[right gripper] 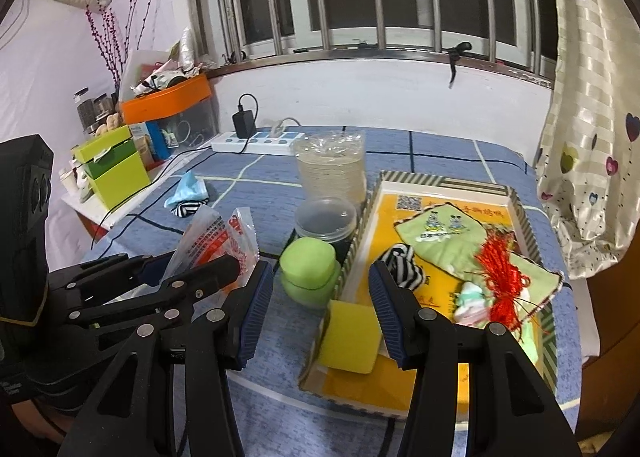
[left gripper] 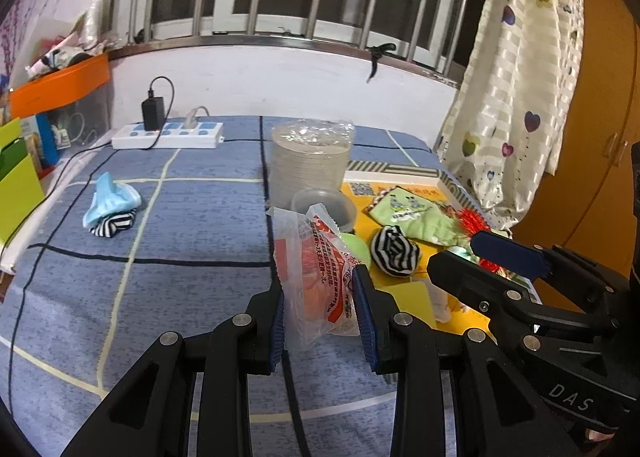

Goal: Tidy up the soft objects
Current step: 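Lower the plastic bag into the box and open the left tool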

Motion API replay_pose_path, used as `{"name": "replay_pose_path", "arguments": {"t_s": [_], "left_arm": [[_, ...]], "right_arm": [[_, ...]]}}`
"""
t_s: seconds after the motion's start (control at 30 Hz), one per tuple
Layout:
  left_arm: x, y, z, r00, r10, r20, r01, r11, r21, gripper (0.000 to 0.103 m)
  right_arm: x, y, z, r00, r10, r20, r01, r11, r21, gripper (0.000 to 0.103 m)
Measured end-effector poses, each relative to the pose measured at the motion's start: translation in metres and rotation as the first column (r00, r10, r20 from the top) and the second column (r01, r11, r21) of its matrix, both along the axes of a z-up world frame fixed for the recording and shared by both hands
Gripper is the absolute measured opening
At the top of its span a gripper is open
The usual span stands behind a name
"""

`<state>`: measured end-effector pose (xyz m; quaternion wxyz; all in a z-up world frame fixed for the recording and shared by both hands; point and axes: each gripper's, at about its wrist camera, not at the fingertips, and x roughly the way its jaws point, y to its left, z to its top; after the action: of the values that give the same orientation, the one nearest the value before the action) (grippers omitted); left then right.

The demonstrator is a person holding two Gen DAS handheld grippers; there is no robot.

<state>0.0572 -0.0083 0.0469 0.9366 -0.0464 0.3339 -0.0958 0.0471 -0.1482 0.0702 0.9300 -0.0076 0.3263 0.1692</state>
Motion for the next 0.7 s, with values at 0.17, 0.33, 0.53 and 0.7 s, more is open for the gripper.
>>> {"name": "replay_pose_path", "arguments": {"t_s": [0.17,0.33,0.53,0.7], "left_arm": [[0.001,0.009,-0.001,1.000,0.025,-0.002,-0.025,1.000,0.000,0.030],[0.003,0.016,-0.002,1.000,0.026,-0.003,-0.026,0.999,-0.019,0.030],[0.006,0.005,0.001,0.999,-0.045,0.016,0.045,0.998,-0.051,0.030],[0.013,-0.023,-0.001,0.989,-0.149,0.016,0.149,0.986,-0.073,0.030]], "right_arm": [[0.003,0.008,-0.002,1.000,0.020,-0.005,-0.020,1.000,0.001,0.051],[0.005,0.013,-0.003,0.999,0.032,-0.006,-0.032,0.999,0.003,0.051],[0.000,-0.003,0.000,1.000,-0.011,0.015,0.010,1.000,0.024,0.051],[-0.003,-0.033,-0.001,0.995,-0.103,0.007,0.103,0.994,0.038,0.051]]}}
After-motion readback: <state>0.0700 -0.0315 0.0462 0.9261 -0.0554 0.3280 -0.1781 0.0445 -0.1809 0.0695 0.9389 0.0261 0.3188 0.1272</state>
